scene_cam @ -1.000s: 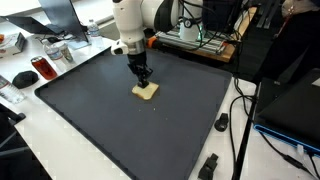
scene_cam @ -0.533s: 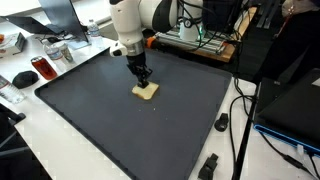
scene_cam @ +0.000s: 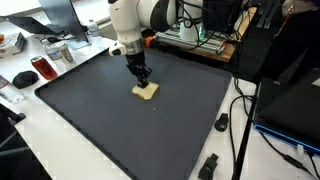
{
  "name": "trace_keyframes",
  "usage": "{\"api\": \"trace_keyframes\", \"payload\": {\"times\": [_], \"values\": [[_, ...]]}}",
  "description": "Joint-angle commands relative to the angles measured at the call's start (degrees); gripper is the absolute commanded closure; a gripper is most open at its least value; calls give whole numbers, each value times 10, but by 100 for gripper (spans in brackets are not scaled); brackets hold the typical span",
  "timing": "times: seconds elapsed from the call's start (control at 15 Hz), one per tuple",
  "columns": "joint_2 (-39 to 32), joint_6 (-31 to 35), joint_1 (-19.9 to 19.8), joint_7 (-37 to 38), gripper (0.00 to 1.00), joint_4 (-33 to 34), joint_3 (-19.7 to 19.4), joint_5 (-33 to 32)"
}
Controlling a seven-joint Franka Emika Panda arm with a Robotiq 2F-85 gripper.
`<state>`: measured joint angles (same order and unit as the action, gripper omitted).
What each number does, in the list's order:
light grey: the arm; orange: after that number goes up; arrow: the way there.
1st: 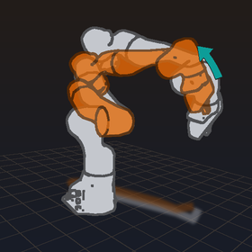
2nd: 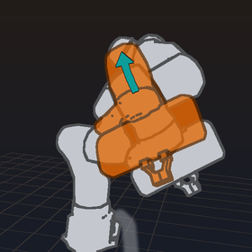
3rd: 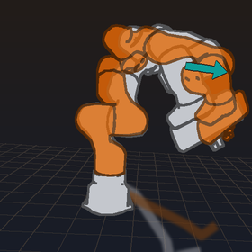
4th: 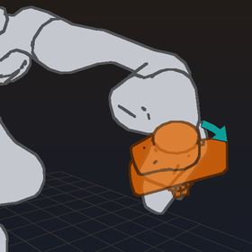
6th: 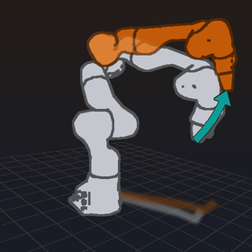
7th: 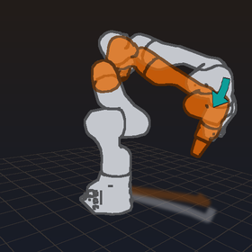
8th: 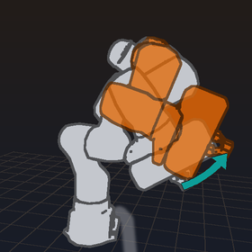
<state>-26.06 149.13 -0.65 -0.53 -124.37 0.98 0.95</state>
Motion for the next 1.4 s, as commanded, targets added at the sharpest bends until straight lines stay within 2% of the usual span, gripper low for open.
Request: {"api": "trace_keyframes", "payload": {"times": [0.0,0.33,0.8,1.07,1.33], "values": [[-67,88,-19,-30,94,-4,13,22],[-63,117,9,12,94,-20,-13,-10],[-59,84,57,85,94,-9,-50,-49],[-58,61,21,38,94,0,-13,0],[-60,86,-7,6,94,-6,5,20]]}}
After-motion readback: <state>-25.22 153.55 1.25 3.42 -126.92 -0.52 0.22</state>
